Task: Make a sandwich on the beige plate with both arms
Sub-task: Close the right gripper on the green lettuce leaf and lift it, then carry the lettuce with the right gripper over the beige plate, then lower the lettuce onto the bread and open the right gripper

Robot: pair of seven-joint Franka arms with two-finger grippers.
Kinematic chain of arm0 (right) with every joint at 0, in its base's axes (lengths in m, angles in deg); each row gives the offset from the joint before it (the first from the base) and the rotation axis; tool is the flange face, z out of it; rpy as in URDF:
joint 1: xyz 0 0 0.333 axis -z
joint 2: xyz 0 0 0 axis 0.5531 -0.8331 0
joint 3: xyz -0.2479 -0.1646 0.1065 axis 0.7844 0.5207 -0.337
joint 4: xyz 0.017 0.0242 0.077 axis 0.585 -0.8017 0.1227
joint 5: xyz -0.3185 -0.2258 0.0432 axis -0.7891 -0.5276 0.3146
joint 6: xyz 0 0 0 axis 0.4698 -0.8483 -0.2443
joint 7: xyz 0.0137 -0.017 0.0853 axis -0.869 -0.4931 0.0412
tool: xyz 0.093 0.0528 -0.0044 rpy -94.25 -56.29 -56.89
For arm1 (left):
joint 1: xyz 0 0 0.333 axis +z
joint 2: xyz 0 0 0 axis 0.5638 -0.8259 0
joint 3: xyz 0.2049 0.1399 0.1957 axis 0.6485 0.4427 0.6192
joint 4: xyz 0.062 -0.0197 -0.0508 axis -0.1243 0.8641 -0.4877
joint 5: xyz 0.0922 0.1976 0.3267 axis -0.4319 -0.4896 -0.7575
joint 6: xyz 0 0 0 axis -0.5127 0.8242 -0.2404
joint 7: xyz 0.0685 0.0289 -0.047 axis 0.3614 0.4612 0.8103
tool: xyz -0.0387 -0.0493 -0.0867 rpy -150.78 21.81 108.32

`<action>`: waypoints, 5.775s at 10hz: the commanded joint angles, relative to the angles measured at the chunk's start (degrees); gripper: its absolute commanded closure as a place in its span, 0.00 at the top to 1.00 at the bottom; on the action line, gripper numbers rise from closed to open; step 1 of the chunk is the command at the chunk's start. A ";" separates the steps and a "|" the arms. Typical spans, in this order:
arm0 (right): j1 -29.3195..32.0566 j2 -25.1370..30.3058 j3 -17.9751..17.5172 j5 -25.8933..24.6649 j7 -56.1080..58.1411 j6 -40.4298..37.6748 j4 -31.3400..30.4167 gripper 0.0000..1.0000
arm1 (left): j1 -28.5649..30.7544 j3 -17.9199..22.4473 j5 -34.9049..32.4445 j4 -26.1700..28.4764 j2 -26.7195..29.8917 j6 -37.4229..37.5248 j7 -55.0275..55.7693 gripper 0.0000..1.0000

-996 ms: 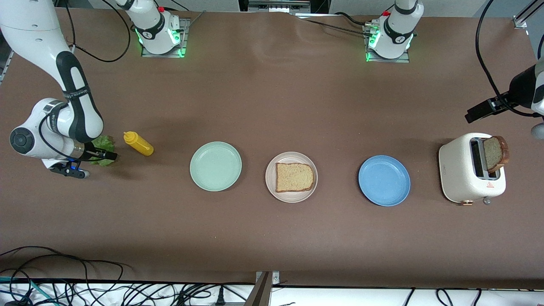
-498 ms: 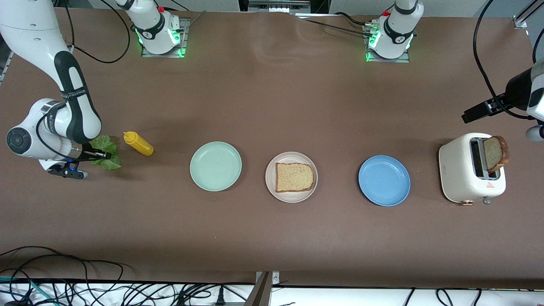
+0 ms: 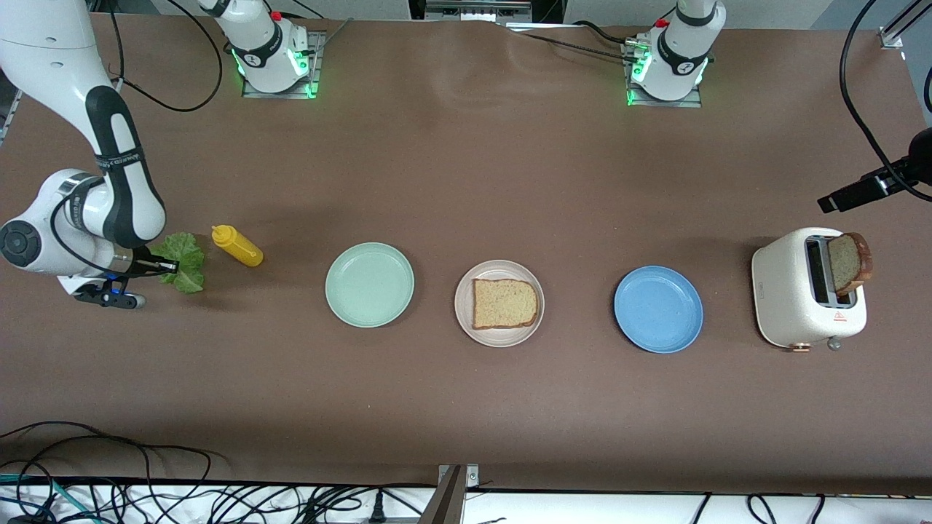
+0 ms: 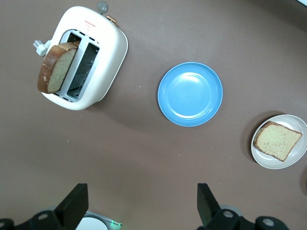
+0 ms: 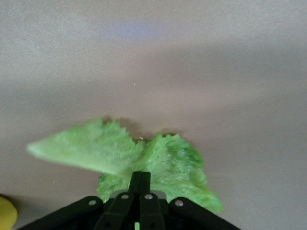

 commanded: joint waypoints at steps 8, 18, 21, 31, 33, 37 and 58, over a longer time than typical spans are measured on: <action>0.61 -1.20 -0.18 0.63 0.23 -3.35 2.38 0.76 | -0.02 -0.13 1.12 -0.49 -0.49 0.11 -0.18 1.00; 1.31 -4.19 -0.18 1.33 1.98 -1.06 2.20 0.02 | 0.06 -0.05 1.21 -0.49 -0.49 0.11 -0.09 1.00; 1.49 -4.19 -0.18 1.25 1.99 -1.15 2.29 0.00 | -0.03 -0.05 1.30 -0.49 -0.49 0.11 -0.09 1.00; 0.61 -1.29 0.09 -3.31 2.16 -35.72 24.13 0.00 | 0.15 -0.05 1.30 -0.49 -0.57 0.11 -0.09 1.00; -0.52 1.59 -0.35 -3.77 4.87 -45.14 29.60 0.00 | 0.15 -0.05 1.30 -0.49 -0.57 0.11 -0.09 1.00; -15.61 3.46 -0.18 -2.98 3.92 -54.59 42.43 0.00 | 0.15 -0.05 1.30 -0.49 -0.57 0.11 -0.09 1.00; -53.44 -24.93 -0.18 -1.65 -1.42 15.02 43.16 0.00 | 1.56 -0.05 2.53 -0.49 -0.49 0.11 -0.09 1.00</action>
